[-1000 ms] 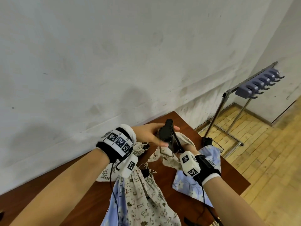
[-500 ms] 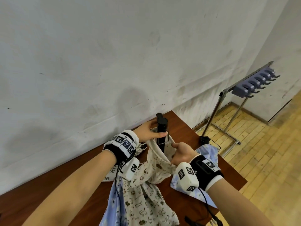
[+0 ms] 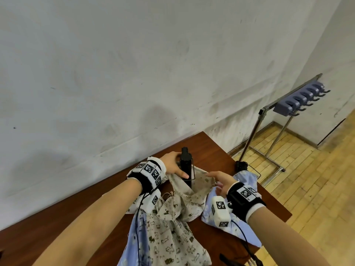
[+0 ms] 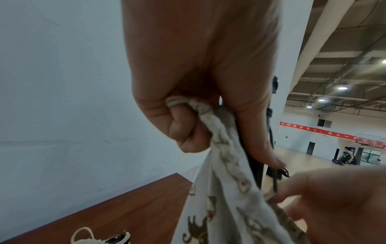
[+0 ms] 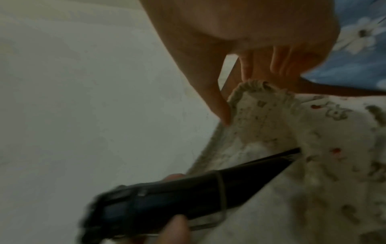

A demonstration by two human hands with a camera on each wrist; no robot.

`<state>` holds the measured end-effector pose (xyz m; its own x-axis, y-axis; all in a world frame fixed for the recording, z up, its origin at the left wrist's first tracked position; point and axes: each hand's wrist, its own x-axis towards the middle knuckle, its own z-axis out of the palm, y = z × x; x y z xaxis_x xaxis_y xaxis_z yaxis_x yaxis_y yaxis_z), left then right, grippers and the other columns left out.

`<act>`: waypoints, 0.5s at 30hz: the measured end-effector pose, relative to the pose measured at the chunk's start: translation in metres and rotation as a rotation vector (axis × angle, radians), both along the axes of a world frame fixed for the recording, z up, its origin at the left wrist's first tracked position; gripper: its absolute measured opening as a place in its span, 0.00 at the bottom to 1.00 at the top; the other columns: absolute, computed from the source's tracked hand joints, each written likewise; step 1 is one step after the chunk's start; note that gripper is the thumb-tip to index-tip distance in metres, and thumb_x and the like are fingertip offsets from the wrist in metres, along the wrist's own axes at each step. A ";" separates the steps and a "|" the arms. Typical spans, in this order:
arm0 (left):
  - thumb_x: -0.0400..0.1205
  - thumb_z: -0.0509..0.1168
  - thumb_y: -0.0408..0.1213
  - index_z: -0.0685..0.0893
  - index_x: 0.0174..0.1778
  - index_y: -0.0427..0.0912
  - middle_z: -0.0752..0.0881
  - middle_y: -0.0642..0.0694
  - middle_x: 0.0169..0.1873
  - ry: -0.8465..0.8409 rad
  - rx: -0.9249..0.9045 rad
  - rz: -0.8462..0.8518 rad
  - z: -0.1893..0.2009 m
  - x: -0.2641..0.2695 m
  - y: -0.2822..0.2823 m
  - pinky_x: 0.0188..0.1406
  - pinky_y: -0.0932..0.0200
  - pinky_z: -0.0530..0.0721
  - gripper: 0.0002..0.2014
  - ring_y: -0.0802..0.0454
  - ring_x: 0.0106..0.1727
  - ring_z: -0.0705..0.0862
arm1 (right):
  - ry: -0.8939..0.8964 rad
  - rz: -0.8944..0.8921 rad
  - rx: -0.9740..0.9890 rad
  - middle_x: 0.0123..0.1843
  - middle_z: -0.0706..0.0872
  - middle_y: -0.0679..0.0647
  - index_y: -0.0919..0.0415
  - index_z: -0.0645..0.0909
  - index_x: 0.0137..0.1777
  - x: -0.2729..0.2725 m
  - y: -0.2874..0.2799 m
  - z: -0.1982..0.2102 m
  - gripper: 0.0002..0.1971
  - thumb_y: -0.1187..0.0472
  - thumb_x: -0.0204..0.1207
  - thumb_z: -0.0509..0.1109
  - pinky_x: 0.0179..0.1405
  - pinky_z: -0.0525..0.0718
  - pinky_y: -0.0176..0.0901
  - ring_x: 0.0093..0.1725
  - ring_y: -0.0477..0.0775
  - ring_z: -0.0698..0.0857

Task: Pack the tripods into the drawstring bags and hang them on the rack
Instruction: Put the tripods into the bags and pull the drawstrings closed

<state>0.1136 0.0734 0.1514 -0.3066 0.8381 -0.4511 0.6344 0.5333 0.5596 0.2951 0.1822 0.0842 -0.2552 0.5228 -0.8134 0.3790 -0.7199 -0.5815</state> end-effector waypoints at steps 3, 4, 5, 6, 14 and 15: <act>0.66 0.81 0.45 0.73 0.73 0.42 0.79 0.46 0.69 -0.019 0.012 -0.006 0.000 0.001 0.001 0.70 0.50 0.75 0.40 0.44 0.70 0.77 | -0.045 0.072 -0.011 0.37 0.77 0.58 0.66 0.78 0.41 -0.003 -0.006 -0.011 0.07 0.72 0.73 0.75 0.23 0.73 0.41 0.29 0.53 0.73; 0.66 0.81 0.43 0.74 0.72 0.42 0.79 0.46 0.68 -0.029 0.017 -0.004 0.001 0.001 0.002 0.69 0.51 0.75 0.38 0.44 0.69 0.77 | -0.062 0.088 0.032 0.33 0.75 0.58 0.67 0.77 0.39 -0.005 -0.004 -0.013 0.08 0.74 0.73 0.74 0.19 0.72 0.39 0.25 0.52 0.71; 0.67 0.81 0.42 0.75 0.71 0.42 0.80 0.46 0.67 -0.036 0.027 -0.001 0.001 0.000 0.002 0.68 0.53 0.75 0.37 0.45 0.69 0.78 | -0.056 0.098 0.064 0.32 0.76 0.59 0.69 0.77 0.40 -0.006 -0.003 -0.012 0.08 0.76 0.72 0.74 0.17 0.73 0.37 0.25 0.52 0.73; 0.67 0.81 0.40 0.76 0.69 0.42 0.82 0.46 0.66 -0.034 0.034 0.007 0.003 -0.002 0.001 0.66 0.54 0.75 0.35 0.45 0.67 0.78 | -0.022 0.084 0.087 0.34 0.79 0.60 0.70 0.78 0.41 -0.008 0.000 -0.009 0.07 0.77 0.72 0.74 0.16 0.76 0.36 0.27 0.53 0.76; 0.64 0.82 0.32 0.83 0.54 0.37 0.88 0.40 0.52 0.023 0.132 0.062 0.023 -0.012 0.008 0.58 0.50 0.83 0.24 0.42 0.55 0.85 | 0.502 -0.071 -0.259 0.48 0.83 0.64 0.72 0.80 0.58 -0.012 0.010 0.073 0.11 0.77 0.81 0.59 0.22 0.85 0.36 0.32 0.53 0.86; 0.63 0.82 0.32 0.84 0.53 0.37 0.88 0.40 0.50 0.043 0.142 0.067 0.026 -0.011 0.010 0.56 0.50 0.84 0.23 0.42 0.53 0.86 | 0.544 -0.078 -0.282 0.45 0.83 0.66 0.72 0.79 0.57 -0.013 0.006 0.086 0.11 0.78 0.82 0.57 0.22 0.84 0.36 0.27 0.52 0.85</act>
<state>0.1024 0.0835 0.1778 -0.3806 0.8695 -0.3149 0.6250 0.4928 0.6054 0.2822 0.1884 0.1699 -0.6421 0.3403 -0.6870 0.0218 -0.8877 -0.4600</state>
